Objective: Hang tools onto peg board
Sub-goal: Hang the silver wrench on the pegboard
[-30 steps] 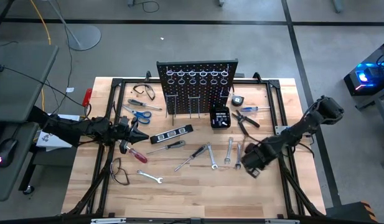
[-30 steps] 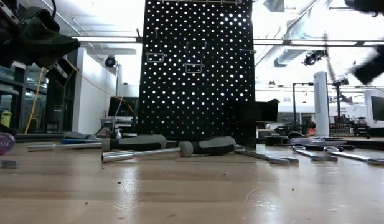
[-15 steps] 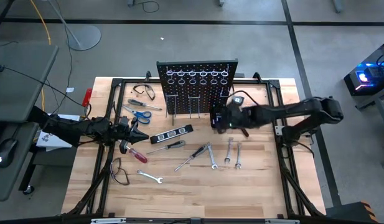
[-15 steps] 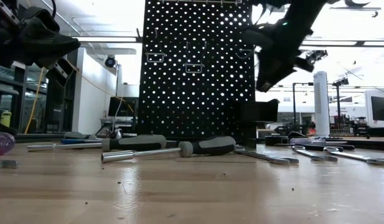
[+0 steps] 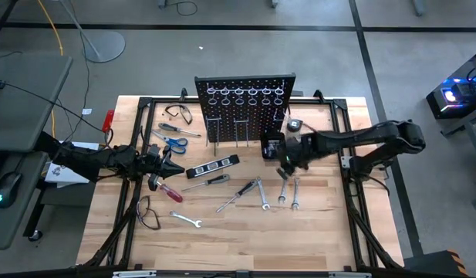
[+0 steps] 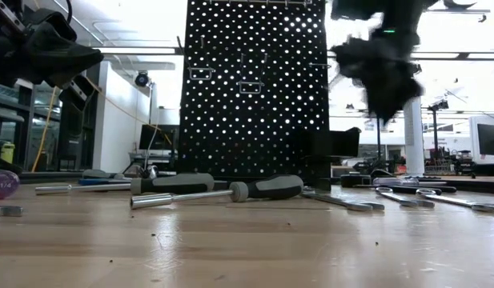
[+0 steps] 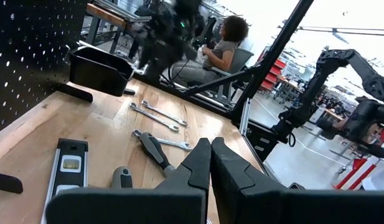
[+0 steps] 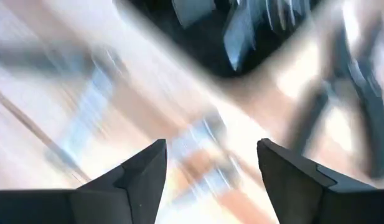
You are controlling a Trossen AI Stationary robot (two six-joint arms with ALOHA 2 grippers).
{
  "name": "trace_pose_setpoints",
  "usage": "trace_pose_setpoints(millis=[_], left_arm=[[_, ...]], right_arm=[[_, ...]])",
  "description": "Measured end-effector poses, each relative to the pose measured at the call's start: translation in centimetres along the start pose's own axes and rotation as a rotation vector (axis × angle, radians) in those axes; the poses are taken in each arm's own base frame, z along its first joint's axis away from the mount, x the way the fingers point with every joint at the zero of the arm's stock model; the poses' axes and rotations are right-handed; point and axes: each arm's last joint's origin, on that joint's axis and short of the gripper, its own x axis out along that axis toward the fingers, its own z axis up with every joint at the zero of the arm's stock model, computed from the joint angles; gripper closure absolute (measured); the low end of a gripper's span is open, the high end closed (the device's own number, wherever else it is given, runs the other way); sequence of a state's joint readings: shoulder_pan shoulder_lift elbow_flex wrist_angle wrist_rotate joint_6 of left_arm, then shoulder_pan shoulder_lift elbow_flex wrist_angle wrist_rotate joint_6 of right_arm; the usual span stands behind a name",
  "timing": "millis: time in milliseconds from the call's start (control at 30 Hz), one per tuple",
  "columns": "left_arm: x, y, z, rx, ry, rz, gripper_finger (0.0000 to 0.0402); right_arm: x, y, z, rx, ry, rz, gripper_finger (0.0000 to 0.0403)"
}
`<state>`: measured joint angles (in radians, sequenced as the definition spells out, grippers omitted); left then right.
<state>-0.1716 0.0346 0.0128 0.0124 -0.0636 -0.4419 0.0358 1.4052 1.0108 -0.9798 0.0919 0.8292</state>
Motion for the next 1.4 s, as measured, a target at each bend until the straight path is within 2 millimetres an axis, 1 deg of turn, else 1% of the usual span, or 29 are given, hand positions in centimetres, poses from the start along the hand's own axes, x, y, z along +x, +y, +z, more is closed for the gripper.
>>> trace_pose_setpoints(millis=[67,167,300,367,500,567,767,833,967,1067,1167,1267,1333,1400], left_arm=[[0.0,0.0,0.0,0.0,0.001,0.0,0.0402],[0.0,0.0,0.0,0.0,0.0,0.0,0.0402],[0.0,0.0,0.0,0.0,0.0,0.0,0.0402],[0.0,0.0,0.0,0.002,0.0,0.0,0.0401],[0.0,0.0,0.0,0.127,-0.004,0.008,0.0402],[0.0,0.0,0.0,0.162,-0.004,0.009,0.0401],[0.0,0.1,0.1,0.166,-0.018,0.026,0.0402],[0.0,0.0,0.4,0.098,-0.061,0.038,0.0402],[-0.3,-0.6,2.2,-0.153,-0.257,-0.012,0.0401],[-0.6,-0.7,3.2,-0.27,-0.415,0.041,0.0402],[-0.7,-0.1,3.3,-0.428,-0.52,0.192,0.0402],[0.1,0.3,2.4,-0.517,-0.457,0.25,0.0399],[0.8,0.5,1.7,-0.542,-0.373,0.254,0.0395],[1.5,0.5,1.2,-0.553,-0.301,0.249,0.0388]], right_arm=[[-0.1,0.5,-1.4,-0.036,0.037,-0.038,0.0164],[0.3,0.9,-3.4,-0.05,0.099,-0.063,0.0163],[0.8,1.6,-4.9,-0.001,0.118,-0.04,0.0163],[1.0,1.8,-5.2,0.04,0.112,-0.035,0.0163],[1.2,2.0,-5.5,0.117,0.108,-0.03,0.0163],[1.2,2.1,-5.4,0.126,0.111,-0.019,0.0163],[1.2,2.4,-5.5,0.134,0.188,0.054,0.0163],[1.1,2.7,-5.8,0.123,0.229,0.078,0.0163],[0.8,3.4,-7.0,0.096,0.343,0.139,0.0163],[0.6,3.9,-8.2,0.134,0.388,0.135,0.0162],[0.5,4.4,-9.3,0.211,0.374,0.107,0.0162],[0.4,4.7,-9.5,0.29,0.333,0.104,0.0162],[0.5,4.6,-9.1,0.357,0.276,0.088,0.0162],[1.1,4.2,-8.4,0.453,0.223,0.066,0.0162]])
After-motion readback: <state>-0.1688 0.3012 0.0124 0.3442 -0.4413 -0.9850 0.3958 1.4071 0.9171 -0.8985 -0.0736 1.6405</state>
